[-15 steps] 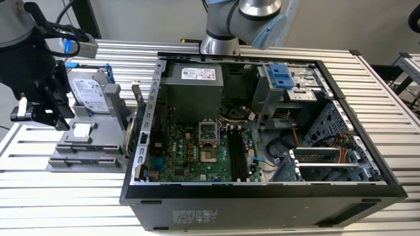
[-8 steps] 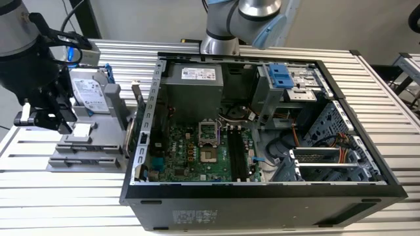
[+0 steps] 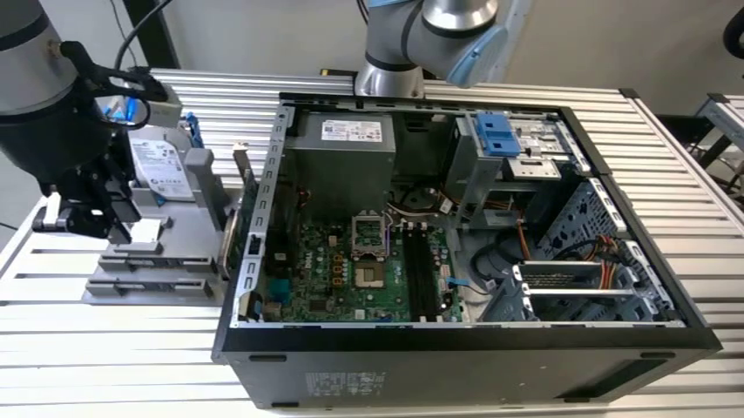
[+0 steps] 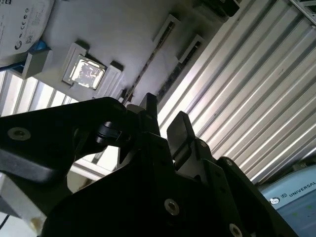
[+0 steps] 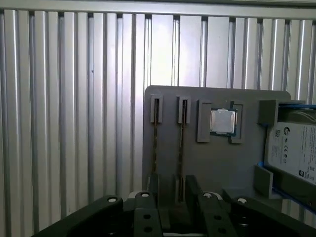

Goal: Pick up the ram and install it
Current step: 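Pick up the ram and move it above insertion slot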

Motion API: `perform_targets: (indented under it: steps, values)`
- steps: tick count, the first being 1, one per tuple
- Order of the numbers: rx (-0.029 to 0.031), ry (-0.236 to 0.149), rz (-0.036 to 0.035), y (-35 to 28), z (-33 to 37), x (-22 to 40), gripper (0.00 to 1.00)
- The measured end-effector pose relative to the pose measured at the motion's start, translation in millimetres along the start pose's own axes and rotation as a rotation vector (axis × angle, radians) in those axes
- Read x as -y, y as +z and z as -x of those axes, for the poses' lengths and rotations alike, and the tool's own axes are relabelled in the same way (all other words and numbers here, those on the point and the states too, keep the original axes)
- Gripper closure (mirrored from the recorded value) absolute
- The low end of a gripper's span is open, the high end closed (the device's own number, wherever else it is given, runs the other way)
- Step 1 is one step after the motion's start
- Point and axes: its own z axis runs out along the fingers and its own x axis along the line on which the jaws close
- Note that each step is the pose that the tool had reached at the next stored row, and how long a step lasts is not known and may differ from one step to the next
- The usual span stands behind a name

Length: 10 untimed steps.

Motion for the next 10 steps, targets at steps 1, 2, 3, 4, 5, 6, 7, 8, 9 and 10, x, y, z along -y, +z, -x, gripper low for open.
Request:
perform_targets:
  steps: [1,2,3,4,5,6,7,8,9,10]
  values:
    - [0.0000,0.000,0.0000,1.4,0.0,0.0,0.00]
    - [0.0000,0.001,-0.0001,3.1,-0.1,0.0,0.00]
    - [0.0000,0.001,0.0000,4.4,-0.1,0.0,0.00]
    - [0.0000,0.002,-0.0001,6.0,-0.2,0.0,0.00]
    - [0.0000,0.002,-0.0001,7.4,-0.2,-0.1,0.00]
    - [0.0000,0.002,-0.0001,8.7,-0.3,-0.2,0.00]
    - [-0.0001,0.003,0.0000,10.0,-0.3,-0.5,0.00]
    - [0.0001,0.003,-0.0001,11.3,-0.3,-0.6,0.00]
    - [0.0000,0.004,-0.0001,12.5,-0.4,-0.8,0.00]
    - [-0.0001,0.004,0.0000,13.7,-0.4,-0.9,0.00]
